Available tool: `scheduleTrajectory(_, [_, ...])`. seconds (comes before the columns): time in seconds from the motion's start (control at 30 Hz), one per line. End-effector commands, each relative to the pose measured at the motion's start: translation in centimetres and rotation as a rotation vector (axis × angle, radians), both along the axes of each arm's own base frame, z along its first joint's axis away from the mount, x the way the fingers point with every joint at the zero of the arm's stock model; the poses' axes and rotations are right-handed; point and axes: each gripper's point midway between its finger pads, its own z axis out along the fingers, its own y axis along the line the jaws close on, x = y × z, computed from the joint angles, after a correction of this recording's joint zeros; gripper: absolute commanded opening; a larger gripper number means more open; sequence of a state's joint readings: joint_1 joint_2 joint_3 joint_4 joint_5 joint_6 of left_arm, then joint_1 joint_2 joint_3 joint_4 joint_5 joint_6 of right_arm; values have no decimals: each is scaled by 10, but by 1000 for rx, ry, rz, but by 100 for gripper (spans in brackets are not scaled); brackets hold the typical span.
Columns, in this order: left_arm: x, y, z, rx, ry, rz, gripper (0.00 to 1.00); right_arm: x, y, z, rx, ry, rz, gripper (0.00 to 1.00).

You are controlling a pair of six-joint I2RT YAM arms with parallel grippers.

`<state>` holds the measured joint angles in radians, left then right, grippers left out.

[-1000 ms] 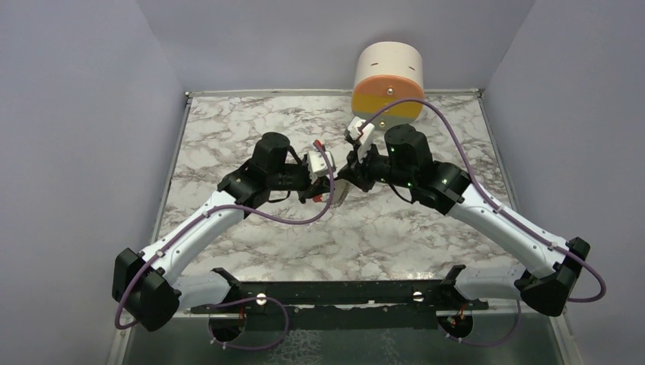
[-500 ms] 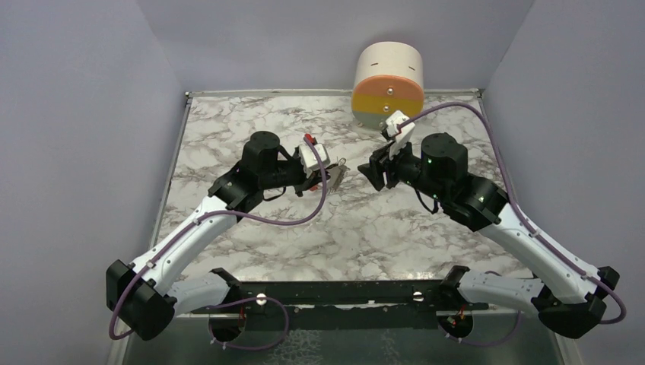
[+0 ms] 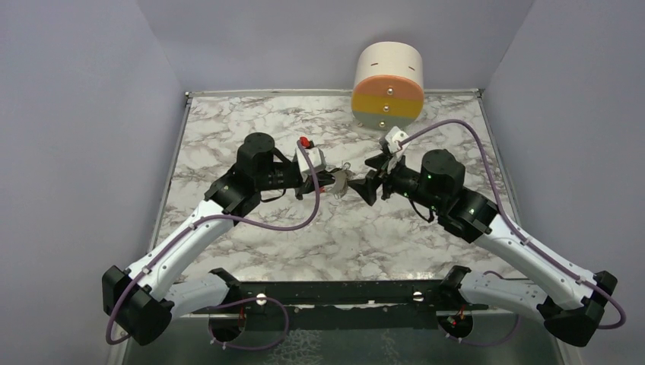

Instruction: Remove the keys from the keyring

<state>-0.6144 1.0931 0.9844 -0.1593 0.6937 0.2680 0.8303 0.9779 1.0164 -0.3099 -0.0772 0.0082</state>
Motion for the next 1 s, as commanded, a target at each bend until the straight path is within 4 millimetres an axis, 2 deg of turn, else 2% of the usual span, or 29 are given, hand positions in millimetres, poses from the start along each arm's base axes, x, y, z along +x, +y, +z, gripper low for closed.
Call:
scheduleTrajectory(0.0, [-14, -4, 26, -83, -54, -76, 0, -17, 6, 53, 193, -127, 84, 70])
scheduleTrajectory(0.3, [-16, -6, 26, -91, -38, -94, 0, -22, 22, 46, 191, -108, 167, 70])
scheduleTrajectory(0.57, [-23, -9, 28, -111, -37, -132, 0, -19, 27, 42, 190, -103, 176, 69])
scheduleTrajectory(0.97, [-20, -10, 30, -122, -38, -125, 0, -20, 36, 33, 182, -77, 211, 57])
